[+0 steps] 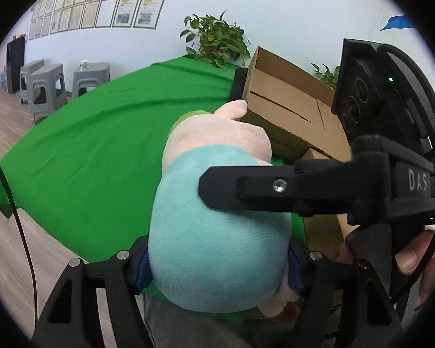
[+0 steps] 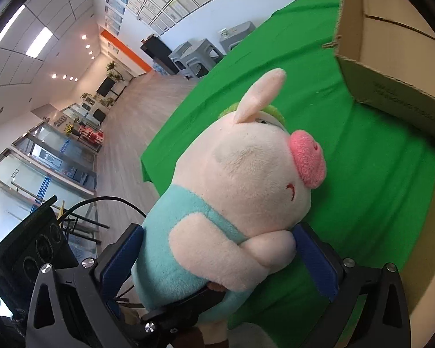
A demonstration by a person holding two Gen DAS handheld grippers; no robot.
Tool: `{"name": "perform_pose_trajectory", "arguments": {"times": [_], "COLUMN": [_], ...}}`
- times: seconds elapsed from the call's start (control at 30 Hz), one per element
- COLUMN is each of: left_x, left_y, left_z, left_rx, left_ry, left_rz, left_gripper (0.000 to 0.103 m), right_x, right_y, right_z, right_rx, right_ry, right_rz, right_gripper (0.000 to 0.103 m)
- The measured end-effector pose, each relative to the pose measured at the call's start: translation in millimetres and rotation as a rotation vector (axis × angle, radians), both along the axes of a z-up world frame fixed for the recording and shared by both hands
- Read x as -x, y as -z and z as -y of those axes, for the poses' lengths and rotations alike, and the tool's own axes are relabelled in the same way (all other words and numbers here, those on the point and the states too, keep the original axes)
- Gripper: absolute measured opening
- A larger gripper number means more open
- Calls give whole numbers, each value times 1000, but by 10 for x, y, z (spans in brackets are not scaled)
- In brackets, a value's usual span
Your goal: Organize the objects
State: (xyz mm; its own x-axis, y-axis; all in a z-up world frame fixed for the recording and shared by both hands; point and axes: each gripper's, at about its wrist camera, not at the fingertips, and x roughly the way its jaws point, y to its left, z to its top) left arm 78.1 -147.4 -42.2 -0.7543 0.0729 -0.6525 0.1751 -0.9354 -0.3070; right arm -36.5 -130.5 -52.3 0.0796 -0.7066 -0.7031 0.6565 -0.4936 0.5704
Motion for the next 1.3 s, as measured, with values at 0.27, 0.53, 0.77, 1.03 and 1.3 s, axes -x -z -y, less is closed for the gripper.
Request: {"name": "perform_pose_trajectory", "arguments": {"times": [0.27, 0.53, 0.77, 1.03, 1.3], "left_x": [187, 945, 1459, 1940, 2263], "left_y": [-309, -1064, -1712, -1413, -799], "left_z": [-244, -827, -1003, -835, -625], "left_rx": [72, 197, 280, 252, 211], "left_ry": [55, 258, 358, 323, 259], "left_rz": [-107, -366, -566, -465, -263], "left_gripper": [70, 70, 70, 70, 70], "right_x": [-13, 417, 744, 1418, 2248], "right_y": [-346, -1394, -2744, -2633, -1221], "right_z": [-238, -1168, -1938, -1753, -860], "right_rx": [99, 219, 291, 279, 208], "right_ry": [76, 255, 321, 309, 256], "right_rz": [-113, -382, -596, -514, -340], "right_gripper": [96, 88, 86, 86, 84]}}
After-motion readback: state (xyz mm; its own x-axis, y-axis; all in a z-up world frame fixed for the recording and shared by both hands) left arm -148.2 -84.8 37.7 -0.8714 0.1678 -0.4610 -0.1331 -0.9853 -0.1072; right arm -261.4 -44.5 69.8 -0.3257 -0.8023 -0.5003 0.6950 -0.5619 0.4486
